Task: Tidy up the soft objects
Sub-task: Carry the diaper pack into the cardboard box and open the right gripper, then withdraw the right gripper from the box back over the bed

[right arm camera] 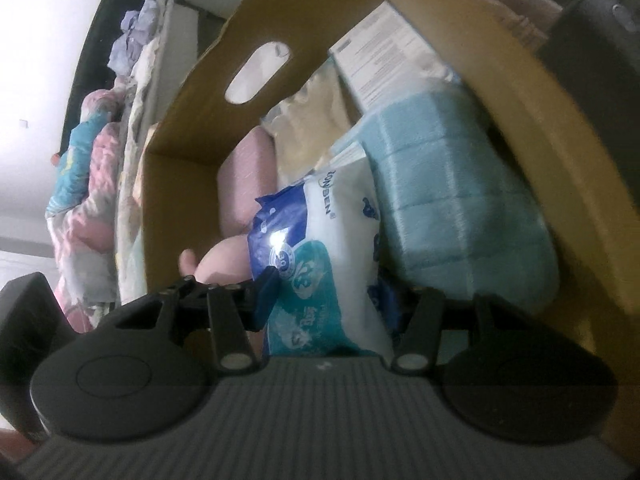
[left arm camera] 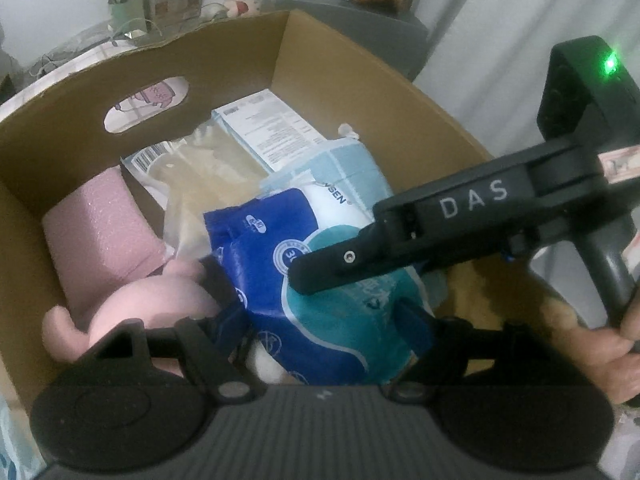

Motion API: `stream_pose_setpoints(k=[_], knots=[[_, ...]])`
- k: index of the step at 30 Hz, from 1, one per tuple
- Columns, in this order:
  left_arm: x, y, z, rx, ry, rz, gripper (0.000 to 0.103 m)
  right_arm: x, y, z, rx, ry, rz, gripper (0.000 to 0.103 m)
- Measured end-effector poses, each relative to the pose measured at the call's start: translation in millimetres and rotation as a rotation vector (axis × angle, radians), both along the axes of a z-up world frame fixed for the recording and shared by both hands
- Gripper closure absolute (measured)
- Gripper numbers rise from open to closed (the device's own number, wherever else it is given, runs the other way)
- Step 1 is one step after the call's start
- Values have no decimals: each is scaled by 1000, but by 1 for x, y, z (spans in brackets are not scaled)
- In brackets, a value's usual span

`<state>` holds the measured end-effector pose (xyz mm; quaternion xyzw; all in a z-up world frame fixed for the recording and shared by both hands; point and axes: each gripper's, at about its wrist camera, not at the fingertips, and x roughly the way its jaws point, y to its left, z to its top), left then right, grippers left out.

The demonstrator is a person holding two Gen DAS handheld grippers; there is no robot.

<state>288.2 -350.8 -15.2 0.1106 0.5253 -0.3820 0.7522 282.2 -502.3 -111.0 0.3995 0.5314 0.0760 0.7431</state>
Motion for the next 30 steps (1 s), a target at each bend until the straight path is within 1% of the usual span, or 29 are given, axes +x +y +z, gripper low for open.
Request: stream_pose_setpoints(k=[3, 6, 11, 13, 15, 19, 24, 26, 30], knots=[[-6, 3, 7, 21, -31, 1, 23, 0, 0, -2, -12, -3, -7, 51], [-10, 12, 17, -6, -43, 8, 21, -2, -1, 2, -16, -10, -7, 48], [-24, 32, 40, -32, -87, 19, 21, -8, 0, 12, -43, -28, -24, 46], [-33, 44, 52, -50, -103, 29, 21, -14, 0, 19, -46, -46, -37, 44], [-40, 61, 62, -75, -116, 53, 21, -22, 0, 28, -46, -83, -49, 44], [-60, 112, 87, -138, -158, 123, 21, -42, 2, 50, -47, -165, -69, 44], [-96, 193, 108, -196, -225, 273, 19, -68, 15, 78, -3, -251, -44, 43], [-111, 225, 110, -198, -249, 337, 19, -77, 26, 91, 6, -288, -15, 43], [-137, 284, 104, -169, -302, 473, 19, -86, 58, 119, 15, -345, 68, 43]])
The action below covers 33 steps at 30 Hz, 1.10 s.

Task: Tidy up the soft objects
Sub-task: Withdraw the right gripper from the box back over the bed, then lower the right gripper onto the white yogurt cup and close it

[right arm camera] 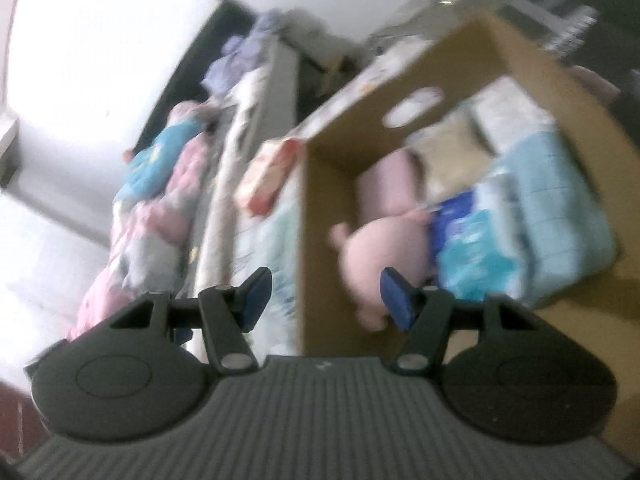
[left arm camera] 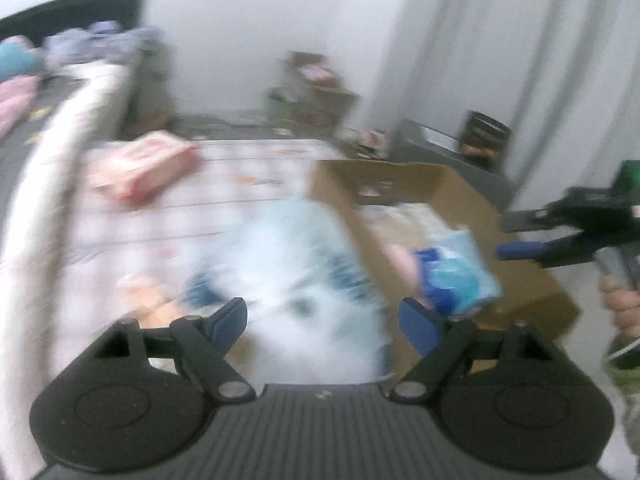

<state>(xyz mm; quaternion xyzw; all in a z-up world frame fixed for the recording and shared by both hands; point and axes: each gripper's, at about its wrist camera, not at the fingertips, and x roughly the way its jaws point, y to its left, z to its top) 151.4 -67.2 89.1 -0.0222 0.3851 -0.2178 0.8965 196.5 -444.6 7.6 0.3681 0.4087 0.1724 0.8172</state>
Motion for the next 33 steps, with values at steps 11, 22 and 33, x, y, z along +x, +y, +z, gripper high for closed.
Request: stream_pose_setpoints(k=[11, 22, 33], knots=[[-38, 81, -44, 13, -19, 191, 19, 21, 138, 39, -53, -23, 295, 41], [-40, 66, -75, 89, -83, 116, 27, 48, 250, 5, -194, 42, 421, 41], [-16, 63, -80, 87, -119, 97, 34, 82, 279, -19, -234, 65, 422, 43]])
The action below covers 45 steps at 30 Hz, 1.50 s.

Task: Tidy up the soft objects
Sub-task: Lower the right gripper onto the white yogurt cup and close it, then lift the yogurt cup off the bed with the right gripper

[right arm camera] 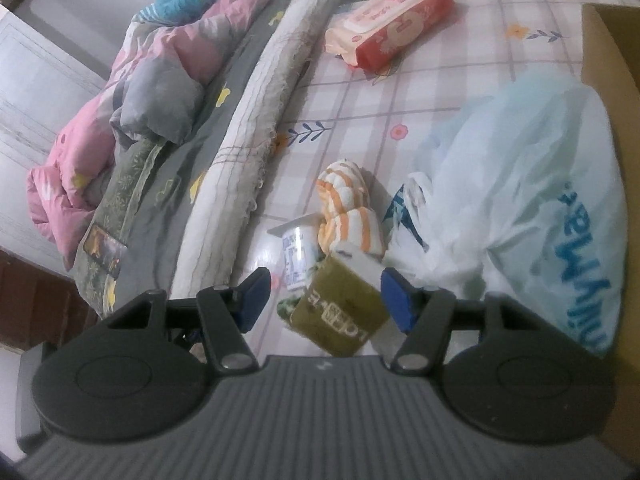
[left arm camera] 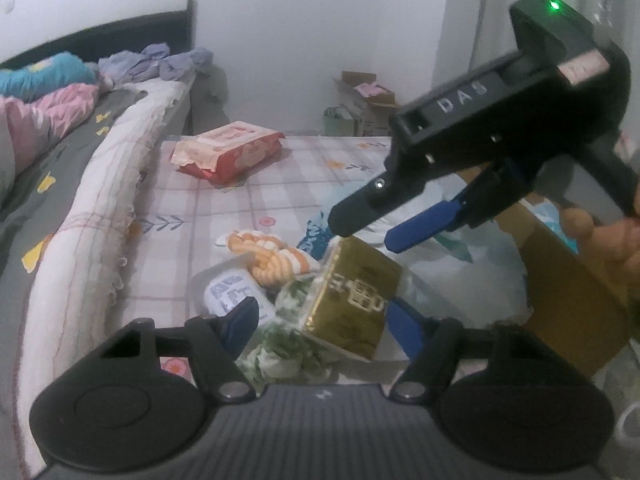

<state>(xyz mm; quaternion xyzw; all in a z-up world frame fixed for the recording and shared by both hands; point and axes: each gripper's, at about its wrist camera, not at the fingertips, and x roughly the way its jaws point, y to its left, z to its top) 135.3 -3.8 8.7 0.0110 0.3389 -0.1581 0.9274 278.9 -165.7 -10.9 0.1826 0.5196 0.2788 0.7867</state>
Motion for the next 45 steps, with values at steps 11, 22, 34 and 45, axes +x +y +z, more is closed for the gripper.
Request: stream_pose_setpoints(k=[11, 22, 34, 45], knots=[[18, 39, -6, -144, 77, 75, 53, 28, 21, -4, 2, 7, 19, 53], [54, 78, -14, -282, 205, 224, 59, 51, 39, -14, 57, 84, 37, 53], [104, 91, -52, -415, 440, 272, 49, 87, 77, -44, 77, 267, 70, 52], [122, 88, -63, -451, 459, 287, 49, 92, 70, -52, 118, 277, 36, 51]])
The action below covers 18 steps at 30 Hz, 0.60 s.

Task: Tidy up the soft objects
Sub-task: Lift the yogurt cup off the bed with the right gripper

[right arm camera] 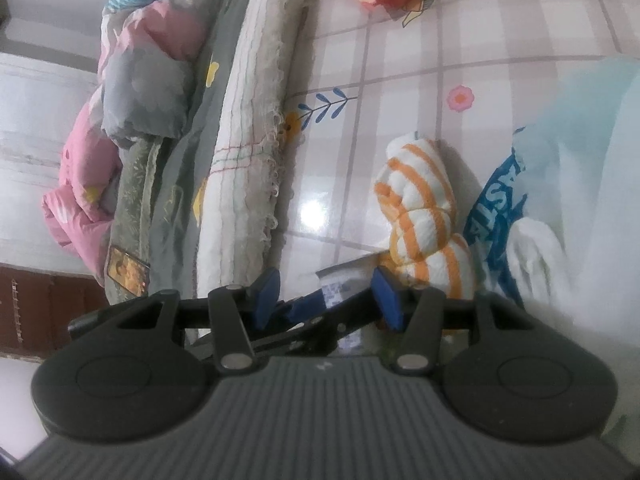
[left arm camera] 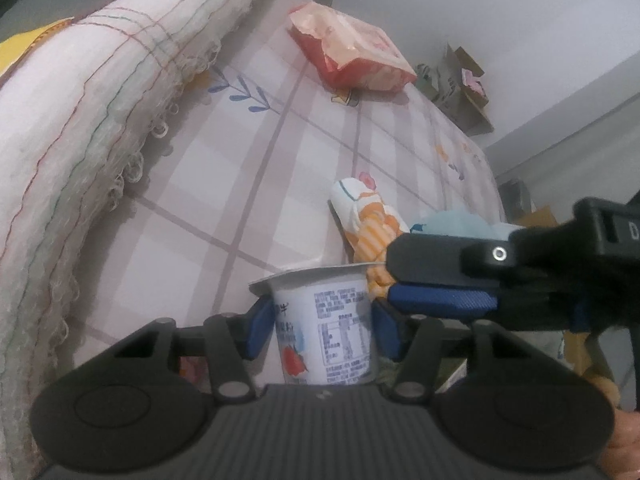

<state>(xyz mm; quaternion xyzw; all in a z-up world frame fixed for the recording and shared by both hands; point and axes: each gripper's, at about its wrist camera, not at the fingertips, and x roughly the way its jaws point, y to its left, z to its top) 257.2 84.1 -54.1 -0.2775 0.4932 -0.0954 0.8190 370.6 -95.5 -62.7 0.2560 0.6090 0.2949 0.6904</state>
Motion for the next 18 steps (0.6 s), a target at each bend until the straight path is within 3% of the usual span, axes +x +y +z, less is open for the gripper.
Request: stream_pose_setpoints(k=[4, 10, 18], knots=[[-9, 0, 8, 34, -66, 11, 50, -1, -6, 1, 20, 1, -14, 51], [-45, -12, 36, 221, -282, -55, 51, -5, -12, 5, 44, -5, -16, 51], [-92, -27, 31, 363, -380, -159, 51, -15, 0, 6, 54, 1, 12, 51]])
